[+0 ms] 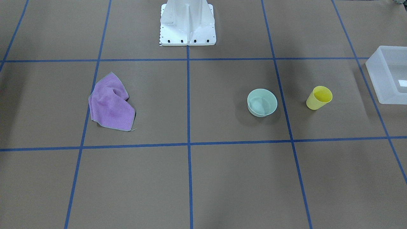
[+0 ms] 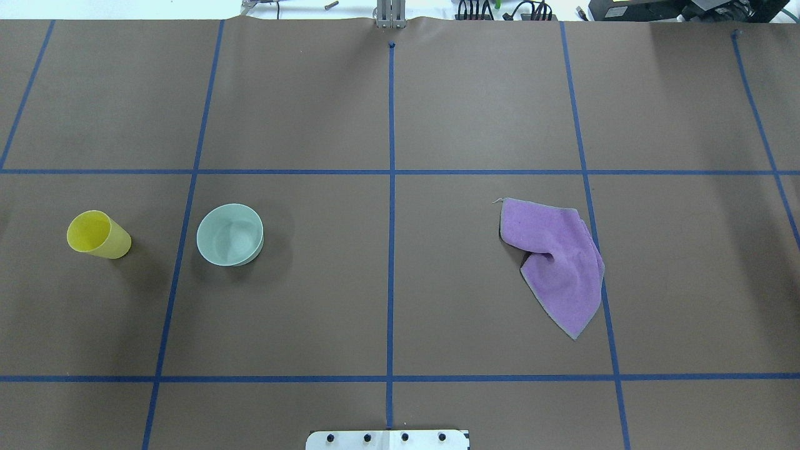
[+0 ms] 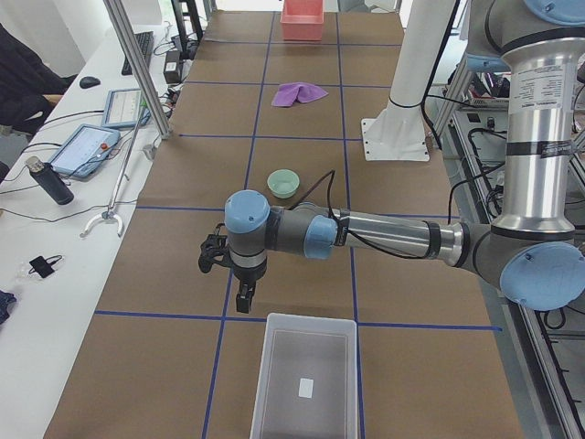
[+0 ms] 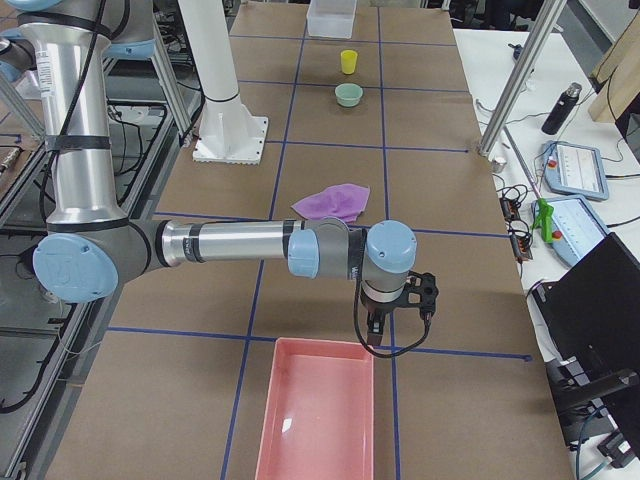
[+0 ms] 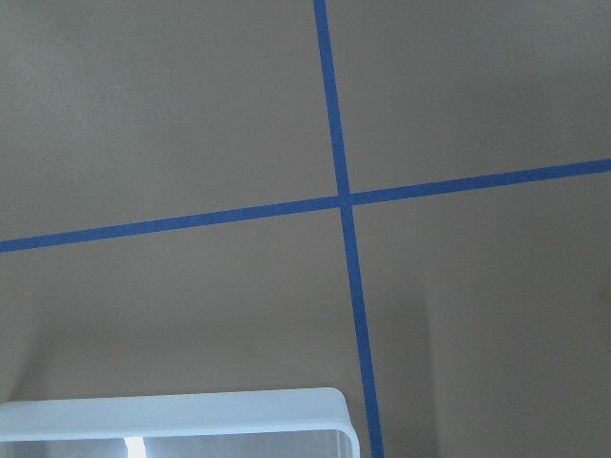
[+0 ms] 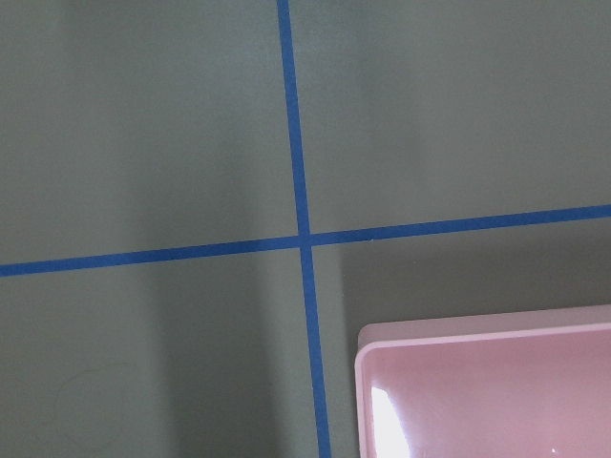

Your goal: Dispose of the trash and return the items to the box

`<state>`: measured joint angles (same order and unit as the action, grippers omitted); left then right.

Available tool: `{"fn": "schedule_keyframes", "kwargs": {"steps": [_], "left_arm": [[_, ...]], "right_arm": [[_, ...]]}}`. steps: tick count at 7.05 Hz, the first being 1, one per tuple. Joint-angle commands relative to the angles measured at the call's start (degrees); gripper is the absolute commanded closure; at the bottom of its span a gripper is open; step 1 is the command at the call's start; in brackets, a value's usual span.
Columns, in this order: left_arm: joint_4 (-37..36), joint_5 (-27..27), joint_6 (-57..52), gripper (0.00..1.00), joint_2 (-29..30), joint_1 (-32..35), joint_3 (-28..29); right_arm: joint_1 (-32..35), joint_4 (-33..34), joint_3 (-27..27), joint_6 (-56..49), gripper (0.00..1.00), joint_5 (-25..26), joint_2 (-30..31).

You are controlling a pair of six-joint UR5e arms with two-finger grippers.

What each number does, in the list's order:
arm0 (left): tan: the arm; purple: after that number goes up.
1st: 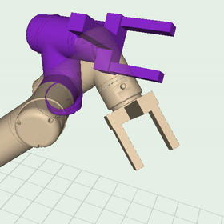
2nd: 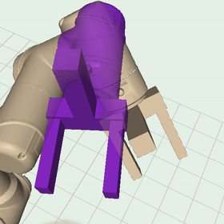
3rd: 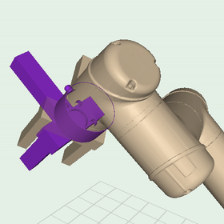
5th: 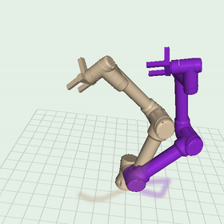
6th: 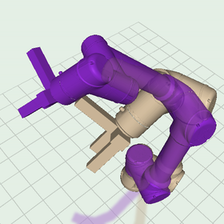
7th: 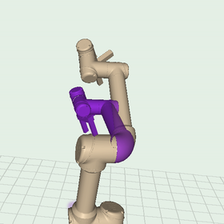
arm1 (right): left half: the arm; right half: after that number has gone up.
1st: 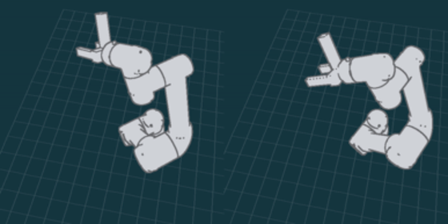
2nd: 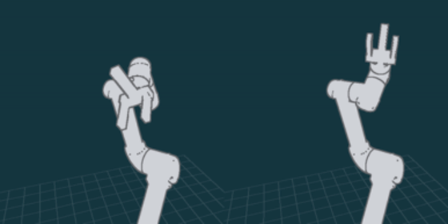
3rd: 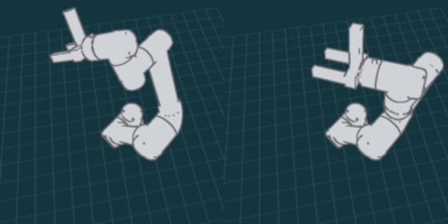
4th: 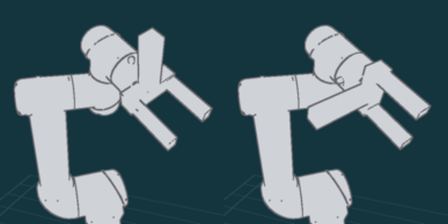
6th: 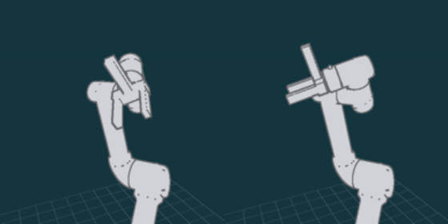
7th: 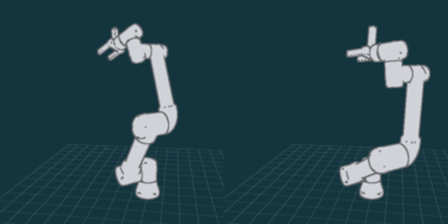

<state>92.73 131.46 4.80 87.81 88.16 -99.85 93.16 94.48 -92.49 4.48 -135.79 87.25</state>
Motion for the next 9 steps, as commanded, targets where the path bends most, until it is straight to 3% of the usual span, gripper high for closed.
{"fn": "schedule_keyframes", "kwargs": {"steps": [1, 3, 6, 9], "left_arm": [[8.02, 4.82, 17.0, 0.02, -0.26, -4.09, -1.49], [22.35, 4.34, 38.53, 0.02, -0.71, -15.43, -0.79], [28.19, 1.7, 44.33, 0.02, -1.77, -27.73, 0.26], [29.09, 1.7, 44.34, 0.03, -0.89, -31.38, 2.46]], "right_arm": [[0.0, 0.0, -0.06, 0.0, 0.0, -0.01, 0.03], [0.0, -0.09, -0.06, 0.0, 0.0, 0.08, -0.06], [0.0, 0.17, -0.93, 0.09, 0.0, -0.01, -0.06], [0.0, 0.18, -1.29, 0.09, 0.0, 0.08, 0.29]]}}
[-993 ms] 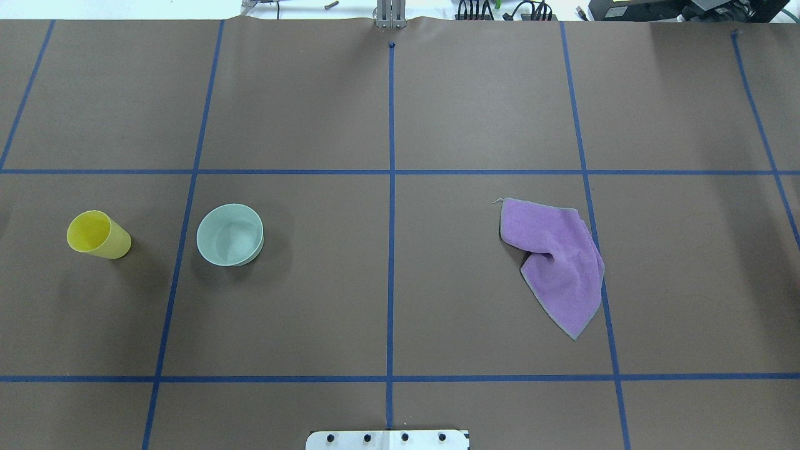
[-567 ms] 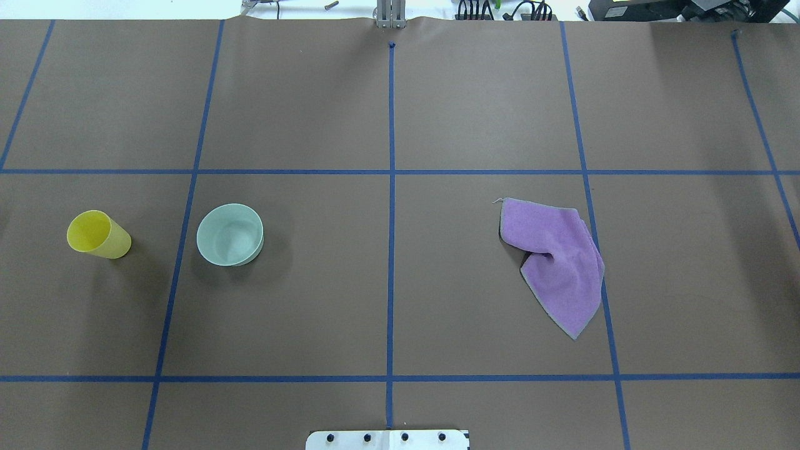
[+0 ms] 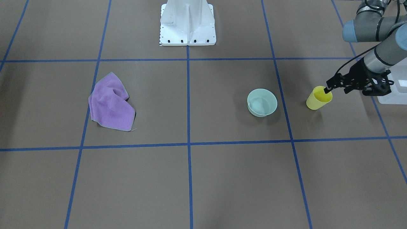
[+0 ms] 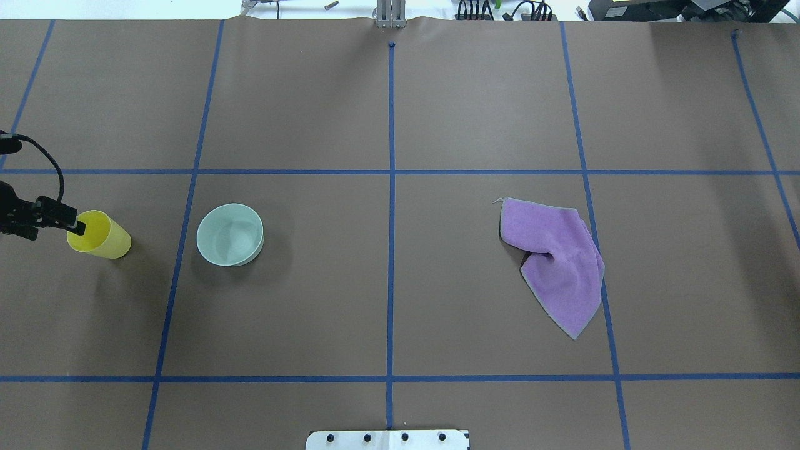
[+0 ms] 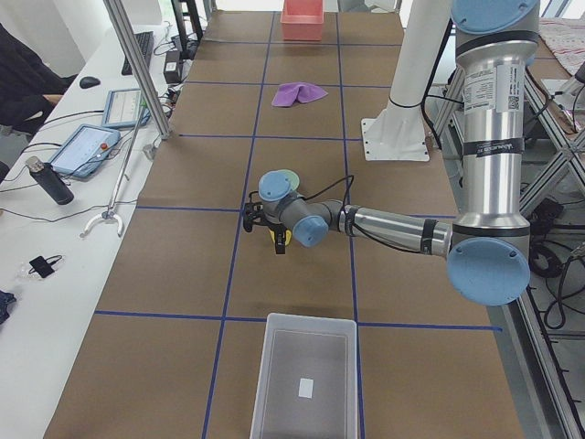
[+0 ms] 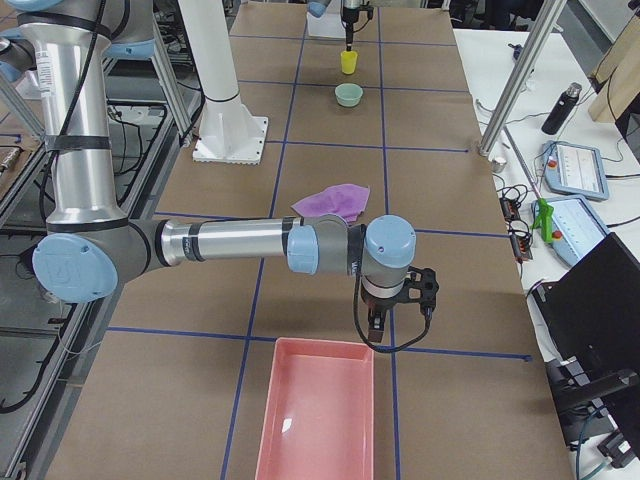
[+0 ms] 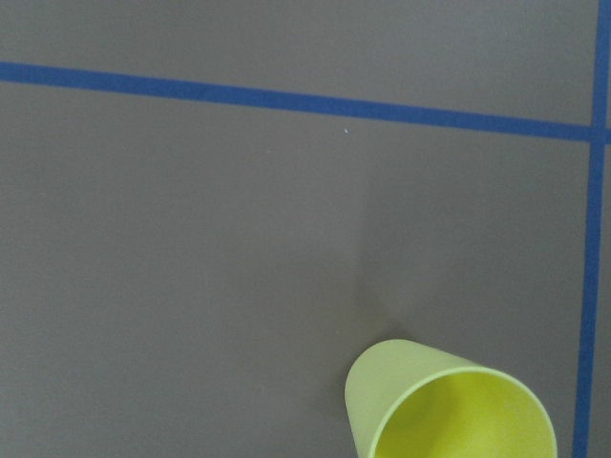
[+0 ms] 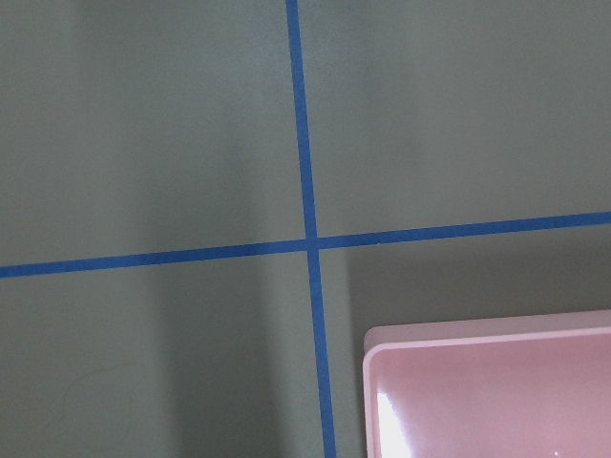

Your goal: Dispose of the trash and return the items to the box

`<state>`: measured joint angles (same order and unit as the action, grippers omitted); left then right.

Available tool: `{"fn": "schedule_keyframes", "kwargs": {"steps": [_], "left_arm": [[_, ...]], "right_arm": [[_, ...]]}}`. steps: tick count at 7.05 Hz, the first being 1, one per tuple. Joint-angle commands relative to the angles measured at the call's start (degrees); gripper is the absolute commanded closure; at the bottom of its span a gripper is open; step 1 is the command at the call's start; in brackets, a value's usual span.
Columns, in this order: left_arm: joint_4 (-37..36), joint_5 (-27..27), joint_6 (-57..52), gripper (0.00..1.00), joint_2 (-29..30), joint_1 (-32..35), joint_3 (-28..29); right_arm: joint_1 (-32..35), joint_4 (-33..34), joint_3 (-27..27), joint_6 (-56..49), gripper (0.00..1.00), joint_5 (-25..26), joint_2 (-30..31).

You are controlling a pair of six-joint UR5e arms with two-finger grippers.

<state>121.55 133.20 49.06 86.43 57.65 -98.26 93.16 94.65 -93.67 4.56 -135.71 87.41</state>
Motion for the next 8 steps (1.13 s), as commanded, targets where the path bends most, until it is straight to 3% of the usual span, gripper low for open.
{"fn": "schedule_keyframes", "kwargs": {"steps": [1, 4, 5, 7, 8], "left_arm": [[0.36, -0.04, 0.07, 0.16, 0.58, -0.96, 1.4], [0.36, 0.05, 0.07, 0.94, 1.54, -1.39, 1.84], [0.36, 0.05, 0.07, 1.0, 1.63, -1.48, 1.84], [0.36, 1.09, 4.43, 1.0, 1.54, -1.22, 0.98], [-0.34, 5.45, 4.82, 1.0, 0.76, -0.18, -1.65]], "right_arm": [[0.0, 0.01, -0.11, 0.01, 0.0, 0.01, 0.05], [0.0, 0.18, -1.07, -0.08, 0.0, 0.01, 0.31], [0.0, 0.36, -1.78, 0.0, 0.0, 0.01, 0.4], [-0.09, 0.45, -3.09, 0.01, 0.0, -0.16, 0.14], [-0.61, 0.53, -4.23, 0.01, 0.0, -0.34, -0.13]]}}
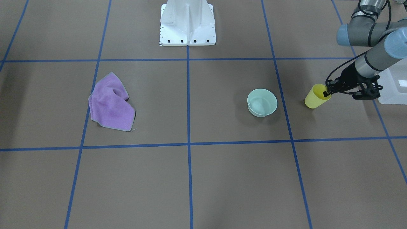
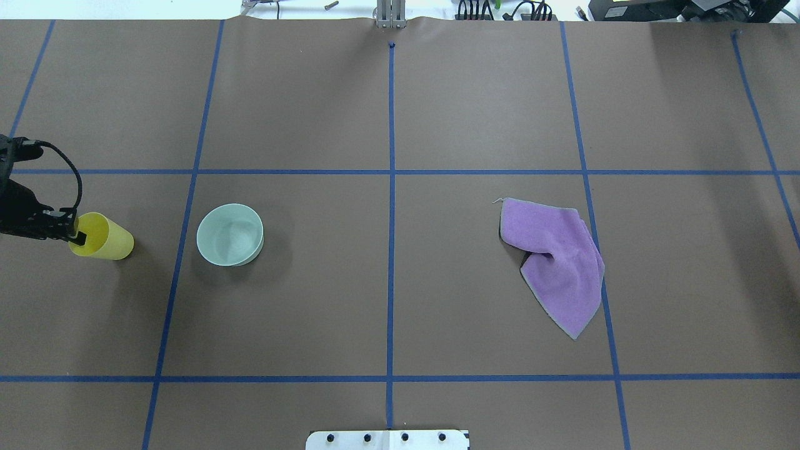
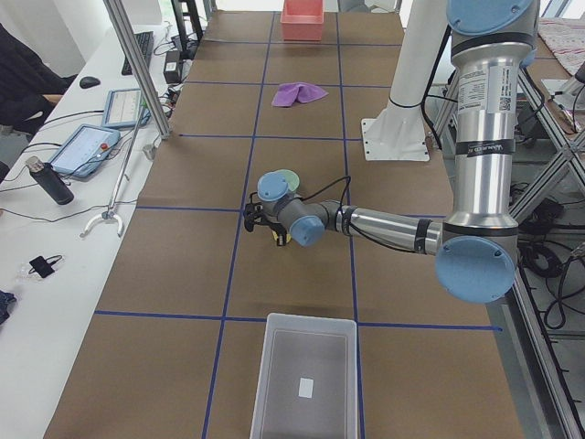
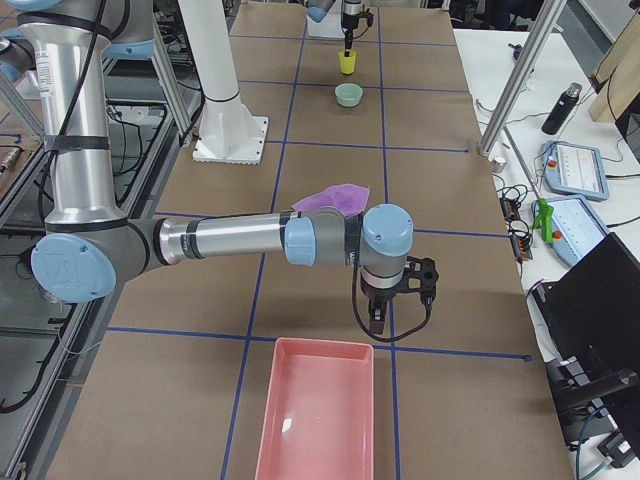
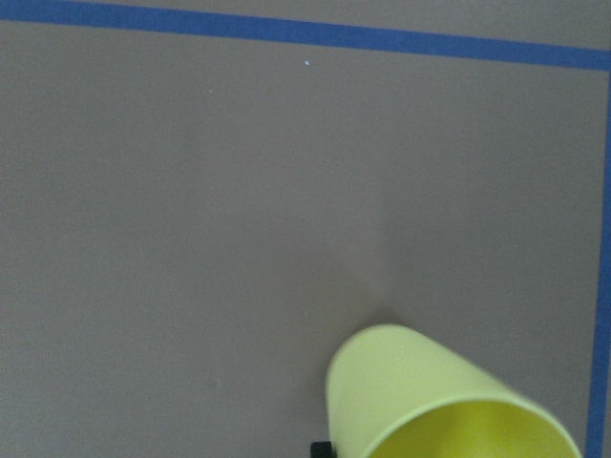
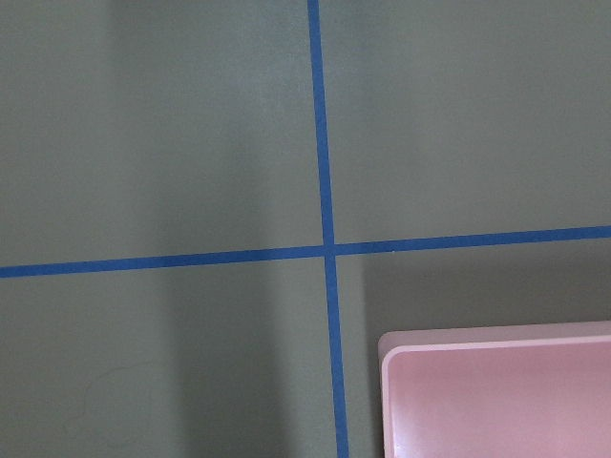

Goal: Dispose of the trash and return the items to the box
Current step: 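Grasp the yellow cup with the left gripper and lift it away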

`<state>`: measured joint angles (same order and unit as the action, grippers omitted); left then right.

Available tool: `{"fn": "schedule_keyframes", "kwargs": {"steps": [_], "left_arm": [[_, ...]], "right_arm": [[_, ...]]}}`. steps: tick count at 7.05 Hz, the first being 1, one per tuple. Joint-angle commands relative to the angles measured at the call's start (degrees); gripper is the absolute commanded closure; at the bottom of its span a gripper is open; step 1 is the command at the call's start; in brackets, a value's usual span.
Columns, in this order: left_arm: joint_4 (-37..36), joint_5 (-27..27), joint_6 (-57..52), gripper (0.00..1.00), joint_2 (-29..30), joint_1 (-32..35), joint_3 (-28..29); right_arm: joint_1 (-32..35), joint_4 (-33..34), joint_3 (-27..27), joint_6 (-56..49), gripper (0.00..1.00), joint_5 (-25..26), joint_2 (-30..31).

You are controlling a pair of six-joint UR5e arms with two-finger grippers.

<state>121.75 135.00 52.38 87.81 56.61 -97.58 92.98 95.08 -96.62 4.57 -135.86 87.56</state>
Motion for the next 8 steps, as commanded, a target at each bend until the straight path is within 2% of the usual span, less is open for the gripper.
{"fn": "schedule_keyframes", "kwargs": {"steps": [1, 2, 3, 4, 5, 6, 7, 8], "left_arm": [[-0.72, 7.6, 1.06, 1.0, -0.62, 7.13, -3.04], [-0.81, 10.77, 0.19, 1.0, -1.75, 11.02, -3.31], [-1.07, 10.81, -6.17, 1.0, -4.02, 14.11, -3.57], [-4.73, 10.72, -14.5, 1.0, -5.09, 18.84, -3.66], [-11.99, 10.54, -26.16, 1.0, -5.02, 24.45, -3.84], [-22.24, 9.67, -40.37, 1.0, -4.67, 29.21, -4.36], [-32.52, 7.05, -51.74, 1.0, -3.79, 33.96, -5.93], [-39.06, 3.37, -60.2, 1.0, -3.17, 38.18, -6.82]], "right_arm": [[-2.87, -0.33, -2.51, 2.79, 0.0, -1.59, -0.38], [-7.51, -0.68, -5.48, 10.38, 0.0, -1.17, -0.38], [-11.55, -0.77, -7.86, 15.51, 0.0, -0.99, -0.29], [-15.08, -0.86, -9.36, 19.13, 0.0, -0.55, -0.38], [-17.37, -0.86, -11.03, 21.69, 0.0, 0.93, -0.38], [-19.31, -0.95, -12.44, 24.23, 0.0, 1.29, -0.38], [-21.68, -5.04, -12.63, 29.13, 0.0, 1.56, -0.38], [-26.84, -11.17, -12.54, 37.45, 0.0, 5.04, -0.38]]}}
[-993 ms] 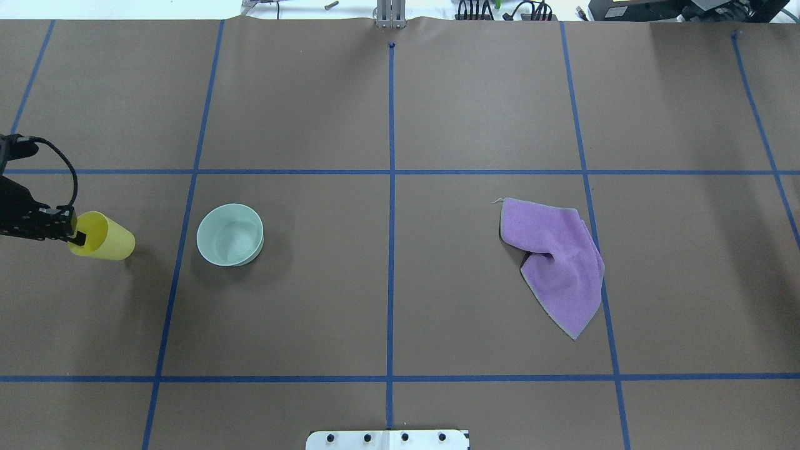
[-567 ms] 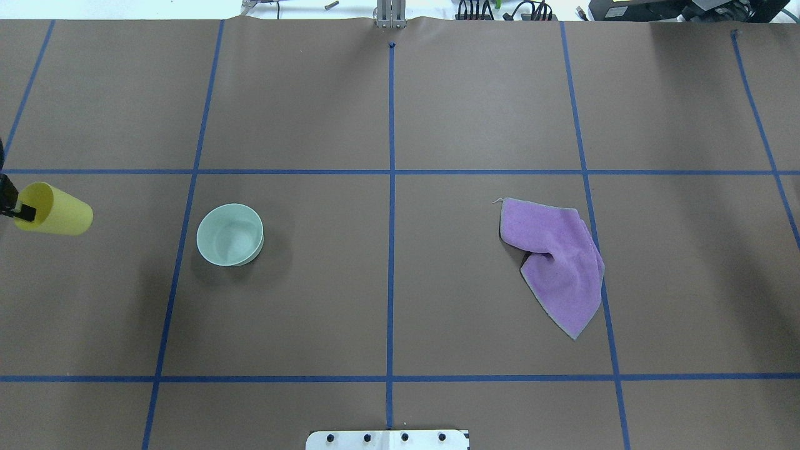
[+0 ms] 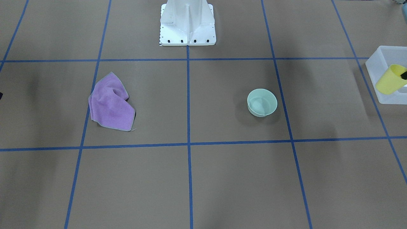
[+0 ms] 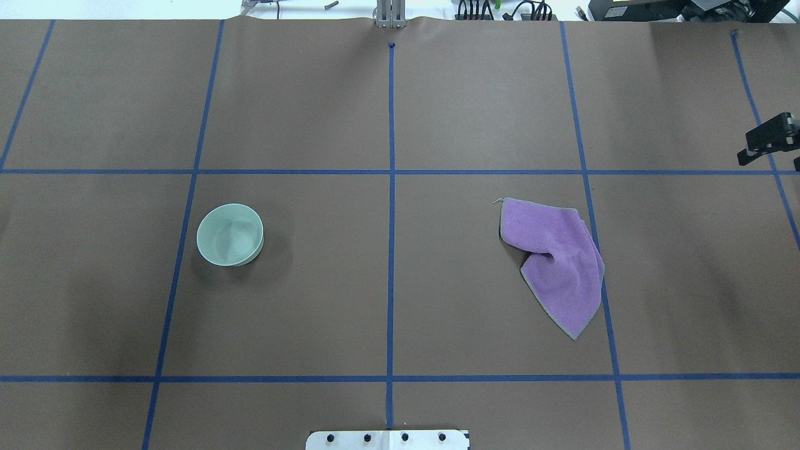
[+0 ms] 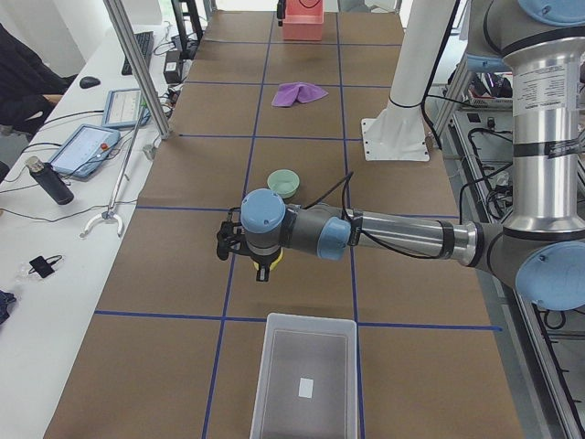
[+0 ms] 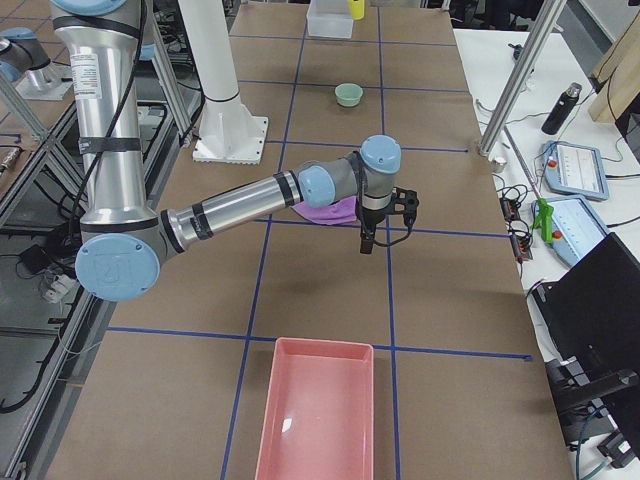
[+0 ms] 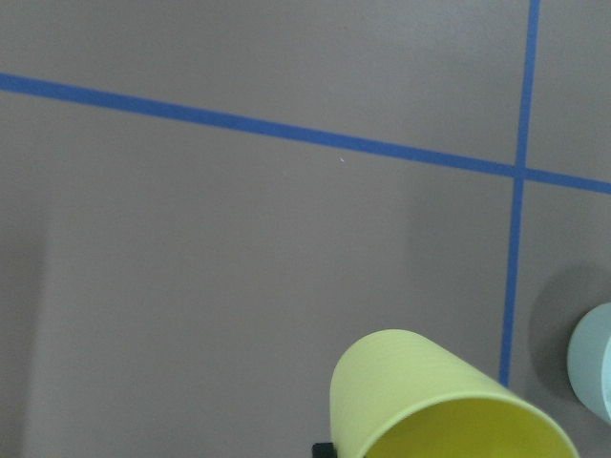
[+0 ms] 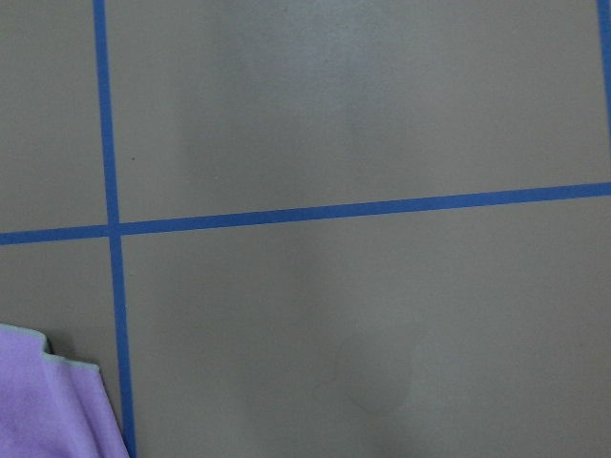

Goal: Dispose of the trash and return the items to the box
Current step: 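Lower the yellow cup into the clear bin while the right gripper approaches the purple cloth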

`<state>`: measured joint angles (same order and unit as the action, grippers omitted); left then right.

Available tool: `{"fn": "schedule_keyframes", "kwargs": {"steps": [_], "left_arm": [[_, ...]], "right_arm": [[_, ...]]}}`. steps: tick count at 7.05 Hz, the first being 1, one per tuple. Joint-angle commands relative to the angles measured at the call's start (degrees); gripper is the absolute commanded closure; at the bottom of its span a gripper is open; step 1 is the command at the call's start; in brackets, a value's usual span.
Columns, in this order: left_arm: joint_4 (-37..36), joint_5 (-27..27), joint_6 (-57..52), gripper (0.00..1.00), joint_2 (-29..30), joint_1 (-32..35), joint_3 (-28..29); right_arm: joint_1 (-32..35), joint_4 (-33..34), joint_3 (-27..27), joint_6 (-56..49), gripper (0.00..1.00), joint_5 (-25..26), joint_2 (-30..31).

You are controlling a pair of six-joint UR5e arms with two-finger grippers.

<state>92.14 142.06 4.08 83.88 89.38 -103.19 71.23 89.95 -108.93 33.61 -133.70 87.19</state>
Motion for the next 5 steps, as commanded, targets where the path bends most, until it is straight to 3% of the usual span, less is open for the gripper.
{"fn": "schedule_keyframes", "kwargs": {"steps": [1, 3, 5], "left_arm": [[-11.79, -8.33, -19.56, 1.0, 0.84, 9.02, -0.7], [-12.87, -12.93, -26.03, 1.0, -0.37, 11.95, 1.75], [-10.25, -14.1, -24.48, 1.0, -3.8, 11.0, 4.3]], "right_arm": [[-8.88, -9.58, 0.03, 13.02, 0.0, 4.05, -0.09], [-11.98, -9.97, -0.05, 14.29, 0.0, 4.15, -0.09], [-13.57, -9.97, -0.32, 14.47, 0.0, 4.15, -0.09]]}}
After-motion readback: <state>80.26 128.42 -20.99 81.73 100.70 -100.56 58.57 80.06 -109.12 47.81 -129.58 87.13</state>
